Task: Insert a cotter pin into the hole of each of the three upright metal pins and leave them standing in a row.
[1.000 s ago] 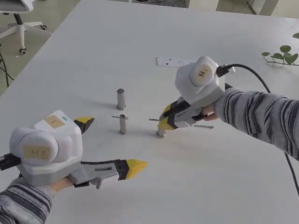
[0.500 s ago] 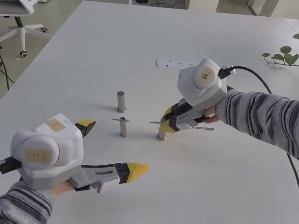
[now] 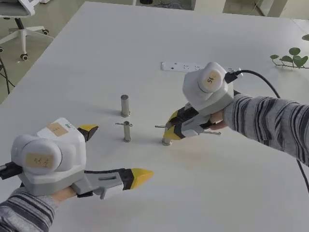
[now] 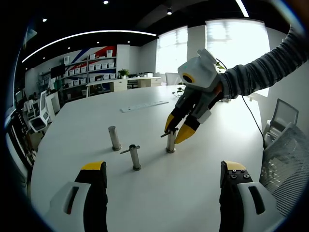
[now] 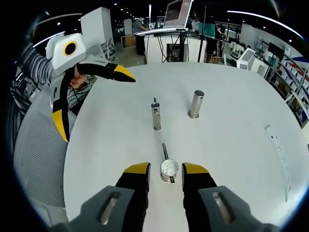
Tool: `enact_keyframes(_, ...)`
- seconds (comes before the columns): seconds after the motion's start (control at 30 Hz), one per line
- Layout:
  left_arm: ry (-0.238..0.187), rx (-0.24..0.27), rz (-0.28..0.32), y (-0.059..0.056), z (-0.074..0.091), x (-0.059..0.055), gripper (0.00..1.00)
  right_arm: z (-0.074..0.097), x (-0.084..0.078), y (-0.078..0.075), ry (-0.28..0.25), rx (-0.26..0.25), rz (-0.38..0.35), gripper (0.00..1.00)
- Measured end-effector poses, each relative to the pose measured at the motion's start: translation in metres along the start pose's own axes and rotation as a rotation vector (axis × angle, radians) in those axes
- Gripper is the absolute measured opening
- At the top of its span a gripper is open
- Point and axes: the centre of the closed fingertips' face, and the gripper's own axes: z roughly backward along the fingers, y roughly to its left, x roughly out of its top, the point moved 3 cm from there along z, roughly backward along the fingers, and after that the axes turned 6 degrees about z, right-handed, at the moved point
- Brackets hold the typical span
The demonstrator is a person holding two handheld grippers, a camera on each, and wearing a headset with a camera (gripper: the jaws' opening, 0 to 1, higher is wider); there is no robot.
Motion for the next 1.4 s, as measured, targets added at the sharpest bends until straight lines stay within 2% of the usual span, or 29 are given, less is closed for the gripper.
enact_keyframes(0.07,-0.001,0.004,0.001,0.0,0.001,0.0,0.98,0.003,0.0,0.0,-0.027,-0.009,-0.015,0.22)
enact_keyframes(0.1,-0.001,0.004,0.002,0.0,0.001,0.0,0.98,0.004,0.003,0.0,-0.055,-0.01,-0.06,0.24)
enact_keyframes(0.27,-0.008,0.005,0.004,0.0,0.003,0.002,0.98,0.013,0.012,-0.006,-0.116,-0.03,-0.131,0.3)
enact_keyframes(0.37,-0.009,0.005,0.005,0.0,0.003,0.002,0.98,0.017,0.027,-0.014,-0.206,-0.07,-0.211,0.32)
enact_keyframes(0.43,-0.009,0.006,0.005,0.0,0.004,0.002,0.98,0.019,0.038,-0.021,-0.272,-0.104,-0.232,0.33)
enact_keyframes(0.53,-0.021,0.009,0.007,0.0,0.004,0.003,0.99,0.017,0.049,-0.028,-0.301,-0.142,-0.211,0.32)
enact_keyframes(0.67,-0.027,0.015,0.006,0.001,0.003,0.004,0.98,0.008,0.064,-0.031,-0.361,-0.129,-0.229,0.27)
enact_keyframes(0.83,-0.026,0.014,0.006,0.002,0.003,0.002,0.98,-0.008,0.076,-0.032,-0.353,-0.14,-0.188,0.29)
enact_keyframes(1.03,-0.022,0.021,0.019,0.004,0.002,-0.001,0.97,-0.028,0.074,-0.043,-0.319,-0.162,-0.162,0.33)
enact_keyframes(1.17,-0.024,0.027,0.019,0.006,0.002,-0.002,0.97,-0.04,0.077,-0.046,-0.296,-0.181,-0.114,0.34)
enact_keyframes(1.4,-0.026,0.024,0.019,0.007,0.0,-0.002,0.96,-0.053,0.085,-0.052,-0.295,-0.194,-0.138,0.33)
